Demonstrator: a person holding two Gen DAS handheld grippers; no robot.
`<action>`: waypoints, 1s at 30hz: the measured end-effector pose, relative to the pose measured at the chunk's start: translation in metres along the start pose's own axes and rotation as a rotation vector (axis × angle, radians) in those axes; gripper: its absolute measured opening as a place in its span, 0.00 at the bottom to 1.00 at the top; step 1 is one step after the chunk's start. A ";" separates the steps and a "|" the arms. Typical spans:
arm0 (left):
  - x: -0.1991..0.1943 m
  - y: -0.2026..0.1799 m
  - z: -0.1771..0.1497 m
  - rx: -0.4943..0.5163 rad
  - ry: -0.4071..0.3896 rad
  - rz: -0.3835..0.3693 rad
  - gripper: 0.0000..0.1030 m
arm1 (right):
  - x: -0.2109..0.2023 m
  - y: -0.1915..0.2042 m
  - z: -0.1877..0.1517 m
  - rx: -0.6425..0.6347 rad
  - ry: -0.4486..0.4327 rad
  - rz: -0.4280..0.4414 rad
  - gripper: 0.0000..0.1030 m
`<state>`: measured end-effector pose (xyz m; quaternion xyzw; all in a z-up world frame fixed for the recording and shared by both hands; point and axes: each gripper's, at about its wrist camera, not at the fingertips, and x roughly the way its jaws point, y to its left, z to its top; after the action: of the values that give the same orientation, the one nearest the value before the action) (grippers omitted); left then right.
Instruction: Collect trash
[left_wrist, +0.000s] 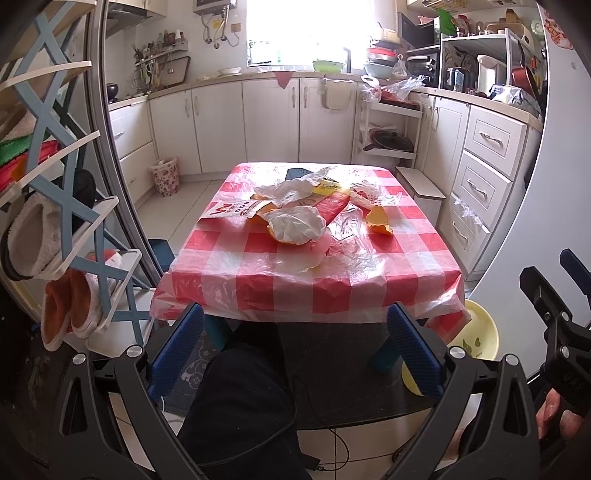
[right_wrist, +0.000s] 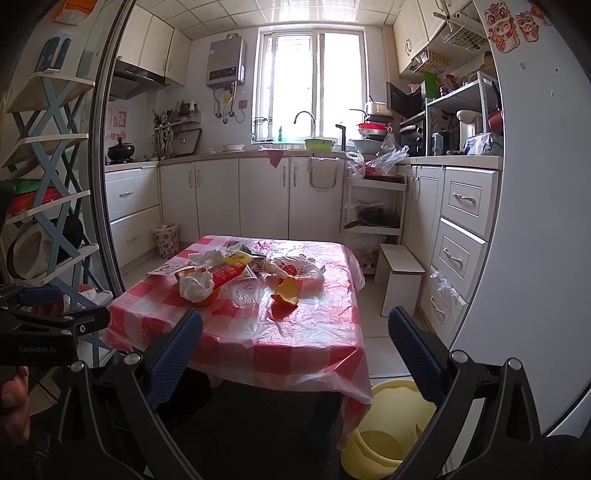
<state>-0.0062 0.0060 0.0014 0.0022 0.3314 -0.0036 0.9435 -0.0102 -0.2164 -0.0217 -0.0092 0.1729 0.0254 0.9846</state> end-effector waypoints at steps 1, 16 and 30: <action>0.000 0.000 0.000 0.000 0.000 -0.001 0.92 | 0.000 0.000 0.000 0.000 -0.001 0.000 0.93; 0.001 -0.001 -0.001 -0.003 0.002 0.000 0.92 | 0.003 0.000 -0.002 -0.003 0.007 0.000 0.93; 0.002 -0.001 -0.003 -0.006 0.005 -0.001 0.92 | 0.004 0.000 -0.003 -0.008 0.010 0.000 0.93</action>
<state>-0.0064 0.0047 -0.0025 -0.0009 0.3335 -0.0031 0.9427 -0.0077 -0.2159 -0.0254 -0.0132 0.1779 0.0260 0.9836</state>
